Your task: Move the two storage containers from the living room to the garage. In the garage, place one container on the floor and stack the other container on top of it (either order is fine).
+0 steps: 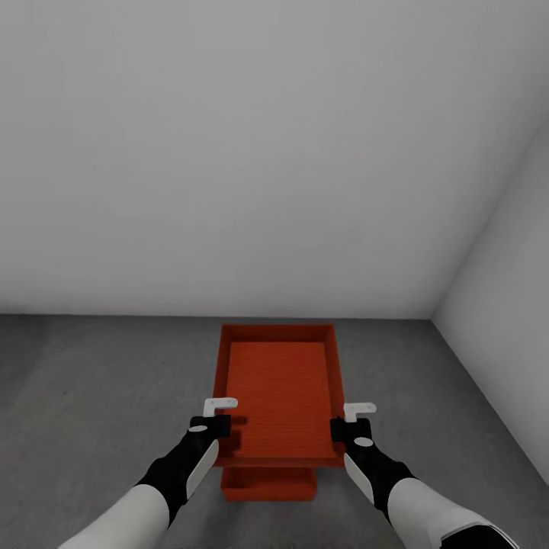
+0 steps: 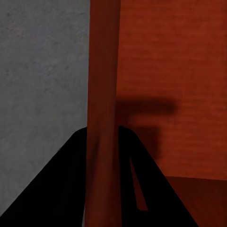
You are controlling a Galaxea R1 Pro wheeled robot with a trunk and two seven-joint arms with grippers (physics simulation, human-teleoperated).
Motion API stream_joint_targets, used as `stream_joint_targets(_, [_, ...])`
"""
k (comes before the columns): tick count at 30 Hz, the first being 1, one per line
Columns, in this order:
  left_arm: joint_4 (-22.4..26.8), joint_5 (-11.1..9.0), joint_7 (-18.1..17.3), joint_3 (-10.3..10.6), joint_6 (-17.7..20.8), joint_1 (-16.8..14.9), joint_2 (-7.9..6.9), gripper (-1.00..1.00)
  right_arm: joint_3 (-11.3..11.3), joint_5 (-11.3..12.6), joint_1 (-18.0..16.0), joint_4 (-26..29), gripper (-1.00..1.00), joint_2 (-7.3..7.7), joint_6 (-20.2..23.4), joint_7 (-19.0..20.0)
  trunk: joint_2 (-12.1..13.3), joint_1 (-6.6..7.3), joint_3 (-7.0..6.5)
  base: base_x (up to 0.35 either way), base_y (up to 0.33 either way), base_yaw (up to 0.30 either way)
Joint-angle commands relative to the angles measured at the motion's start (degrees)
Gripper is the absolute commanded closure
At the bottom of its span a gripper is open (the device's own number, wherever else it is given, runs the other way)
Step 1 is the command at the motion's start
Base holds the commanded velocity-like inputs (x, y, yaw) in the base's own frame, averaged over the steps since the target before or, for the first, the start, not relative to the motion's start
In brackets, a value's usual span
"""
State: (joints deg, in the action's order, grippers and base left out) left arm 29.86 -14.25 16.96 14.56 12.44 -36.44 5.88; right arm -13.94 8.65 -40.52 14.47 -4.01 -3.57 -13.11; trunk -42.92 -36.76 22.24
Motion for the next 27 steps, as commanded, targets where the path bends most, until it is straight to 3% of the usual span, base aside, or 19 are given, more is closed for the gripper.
stream_joint_targets(1, [2.15,-2.01,1.61,-0.67,-2.86,-0.06,0.01,1.0,1.02,0.85,0.0,-0.14,1.0,-0.66,-0.39,-0.07,-0.06,-0.01,0.16,0.0,0.0,0.0])
stream_joint_targets(27, [1.73,-2.01,1.67,-0.67,-2.86,-0.04,0.25,1.0,1.02,0.85,0.0,-0.14,1.0,-0.68,-0.43,-0.07,-0.06,-0.01,2.59,0.0,0.0,0.0])
